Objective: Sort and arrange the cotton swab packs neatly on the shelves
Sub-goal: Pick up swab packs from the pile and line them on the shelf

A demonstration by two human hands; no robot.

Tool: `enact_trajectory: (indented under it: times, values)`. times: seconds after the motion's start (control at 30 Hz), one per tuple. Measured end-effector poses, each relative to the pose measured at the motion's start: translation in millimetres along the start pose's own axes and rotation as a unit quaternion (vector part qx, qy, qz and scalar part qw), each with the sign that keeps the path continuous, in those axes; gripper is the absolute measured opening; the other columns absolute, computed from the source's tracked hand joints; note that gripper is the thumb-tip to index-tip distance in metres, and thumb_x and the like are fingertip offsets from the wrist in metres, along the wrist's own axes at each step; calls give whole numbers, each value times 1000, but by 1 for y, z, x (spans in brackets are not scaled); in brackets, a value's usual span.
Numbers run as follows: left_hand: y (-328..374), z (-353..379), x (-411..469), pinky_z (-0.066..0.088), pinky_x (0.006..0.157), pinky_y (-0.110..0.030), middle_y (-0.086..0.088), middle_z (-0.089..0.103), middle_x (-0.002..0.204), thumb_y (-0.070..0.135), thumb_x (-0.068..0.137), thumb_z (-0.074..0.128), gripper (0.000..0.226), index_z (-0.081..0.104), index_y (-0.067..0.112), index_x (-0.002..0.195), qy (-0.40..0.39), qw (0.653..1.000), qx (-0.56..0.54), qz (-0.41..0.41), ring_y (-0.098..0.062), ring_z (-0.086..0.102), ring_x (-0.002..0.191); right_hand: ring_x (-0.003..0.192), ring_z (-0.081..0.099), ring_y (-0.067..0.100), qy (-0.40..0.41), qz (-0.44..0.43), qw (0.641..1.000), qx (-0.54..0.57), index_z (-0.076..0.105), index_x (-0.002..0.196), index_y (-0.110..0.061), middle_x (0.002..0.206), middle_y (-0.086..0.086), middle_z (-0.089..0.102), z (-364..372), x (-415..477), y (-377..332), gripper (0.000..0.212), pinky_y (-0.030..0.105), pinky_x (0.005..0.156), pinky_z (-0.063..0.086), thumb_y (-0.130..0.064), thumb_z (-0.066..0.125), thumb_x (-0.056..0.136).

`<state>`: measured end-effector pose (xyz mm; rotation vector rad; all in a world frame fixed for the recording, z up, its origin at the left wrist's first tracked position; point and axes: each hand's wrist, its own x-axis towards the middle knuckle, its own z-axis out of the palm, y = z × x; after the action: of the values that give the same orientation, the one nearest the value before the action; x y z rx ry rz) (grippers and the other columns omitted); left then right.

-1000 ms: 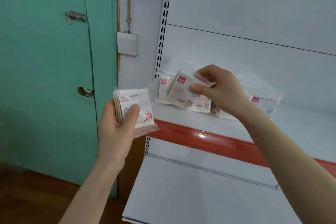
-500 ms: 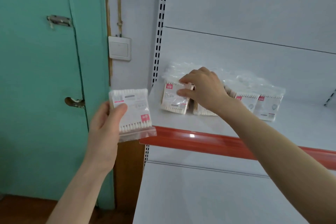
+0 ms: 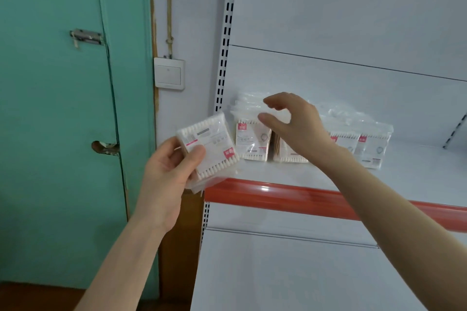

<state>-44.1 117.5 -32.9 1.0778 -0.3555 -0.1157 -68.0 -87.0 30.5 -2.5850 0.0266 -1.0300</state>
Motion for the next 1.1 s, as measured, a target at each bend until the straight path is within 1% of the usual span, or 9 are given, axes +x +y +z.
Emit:
enact_trajectory:
  times: [0.1,0.23,0.37,0.43,0.53,0.7,0.77,0.87,1.1]
  values:
    - [0,12,1,59,58,-29,1,71,91,-3,80,60,22,53,11,95,12,999,-47,-10,-18,70,86,75,59,-4,-3,70,985,159,63,99,-21,83,-12,66,-12,-23,-18,18,5,66,41,-33,63,85]
    - [-8,38,-1,59,67,-29,-9,67,100,-7,81,60,25,51,9,97,-7,999,-53,-7,-19,70,84,81,65,24,-113,173,940,271,56,104,-12,85,13,71,-7,-57,-29,33,35,74,51,-30,69,79]
    - [-18,54,-2,54,73,-17,5,68,95,11,77,71,24,58,19,95,-61,991,107,45,-4,67,85,67,63,7,-15,244,893,379,57,95,-13,69,-4,65,-29,-51,-5,22,25,68,50,-13,71,78]
    - [-22,59,0,51,71,-10,11,67,94,17,79,71,19,61,20,95,-83,978,175,70,1,65,86,60,59,6,6,233,897,375,59,83,-15,68,-3,62,-47,-41,8,14,21,62,46,-9,71,78]
    - [-28,63,3,46,75,-6,14,64,100,22,84,66,14,60,20,96,-66,951,269,135,-1,61,93,60,55,6,22,172,943,284,59,79,-18,76,2,56,-70,-25,21,15,15,55,44,-7,70,79]
    - [-30,53,19,35,87,-19,-5,56,123,25,87,63,42,52,10,125,-19,854,466,231,-14,52,109,87,58,11,-89,43,995,33,63,87,-22,95,3,65,-89,-1,36,12,13,78,45,-13,68,82]
    - [-30,52,27,33,83,-20,-8,52,128,30,87,62,52,44,8,131,-24,825,529,197,-20,50,114,94,56,13,-145,-9,986,-77,65,103,-15,104,3,65,-75,1,39,18,11,80,39,-16,66,84]
    - [-32,53,38,38,81,-27,-10,51,130,36,86,63,61,35,7,133,-46,791,592,150,-25,51,114,109,52,20,-172,-33,966,-190,59,118,-17,115,3,60,-52,-8,45,31,29,92,39,-27,60,89]
    - [-36,53,46,48,75,-31,-3,60,121,30,89,59,49,39,14,130,-88,772,611,153,-22,60,97,129,37,18,-137,-39,937,-318,44,135,-27,131,-3,51,-40,-25,50,56,41,113,10,-49,56,85]
